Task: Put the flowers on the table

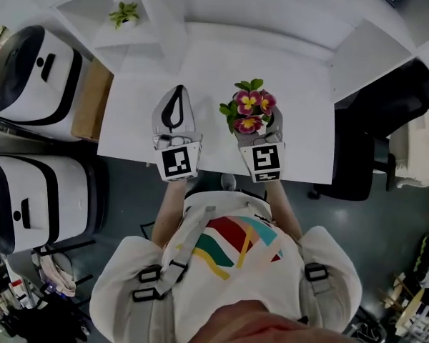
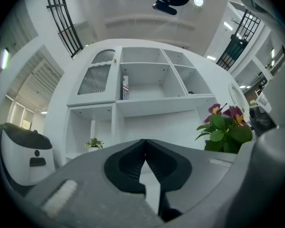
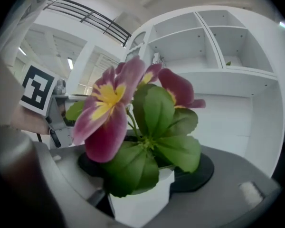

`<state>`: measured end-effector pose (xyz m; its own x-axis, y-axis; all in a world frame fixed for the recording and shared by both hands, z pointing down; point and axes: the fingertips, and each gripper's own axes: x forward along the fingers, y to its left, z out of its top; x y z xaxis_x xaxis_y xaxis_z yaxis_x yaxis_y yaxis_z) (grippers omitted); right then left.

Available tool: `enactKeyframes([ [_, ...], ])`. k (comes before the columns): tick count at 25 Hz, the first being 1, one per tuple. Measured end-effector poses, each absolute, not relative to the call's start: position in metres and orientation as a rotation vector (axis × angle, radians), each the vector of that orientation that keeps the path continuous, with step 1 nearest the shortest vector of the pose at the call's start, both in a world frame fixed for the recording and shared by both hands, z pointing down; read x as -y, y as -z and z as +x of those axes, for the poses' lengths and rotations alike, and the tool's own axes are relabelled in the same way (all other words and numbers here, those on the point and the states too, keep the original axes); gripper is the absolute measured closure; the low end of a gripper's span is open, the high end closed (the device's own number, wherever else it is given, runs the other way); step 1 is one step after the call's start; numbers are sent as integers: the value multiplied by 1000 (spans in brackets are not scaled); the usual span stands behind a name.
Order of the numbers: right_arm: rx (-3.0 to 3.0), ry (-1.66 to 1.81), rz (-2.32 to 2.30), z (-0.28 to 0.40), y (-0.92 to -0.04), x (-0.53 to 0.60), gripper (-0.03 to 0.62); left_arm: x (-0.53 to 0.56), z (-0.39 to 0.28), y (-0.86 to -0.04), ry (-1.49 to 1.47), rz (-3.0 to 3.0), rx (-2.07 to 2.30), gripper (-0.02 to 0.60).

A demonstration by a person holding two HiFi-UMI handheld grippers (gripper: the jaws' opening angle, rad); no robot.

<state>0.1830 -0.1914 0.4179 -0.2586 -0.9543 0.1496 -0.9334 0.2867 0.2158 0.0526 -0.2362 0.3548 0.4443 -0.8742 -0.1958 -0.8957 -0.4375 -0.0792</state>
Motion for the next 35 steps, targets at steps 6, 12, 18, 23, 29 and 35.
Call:
enactKeyframes([
  [6,2429,132,1578,174,-428,202,250,226,47,-364,-177,-2426,-1693,577],
  [12,2498,104,1496,165,-436,203,250,212,42,-373,-130,-2381,-1776,577],
  [18,2529,76,1415,156,-444,199,250,205,37,-376,-120,-2338,-1845,577],
  [23,2520,54,1422,151,-451,199,250,204,27,-381,-118,-2339,-1859,577],
  [29,2494,16,1526,147,-453,207,250,216,6,-387,-117,-2357,-1856,577],
  [35,2464,-9,1542,129,-455,223,250,235,-17,-394,-105,-2368,-1851,577],
])
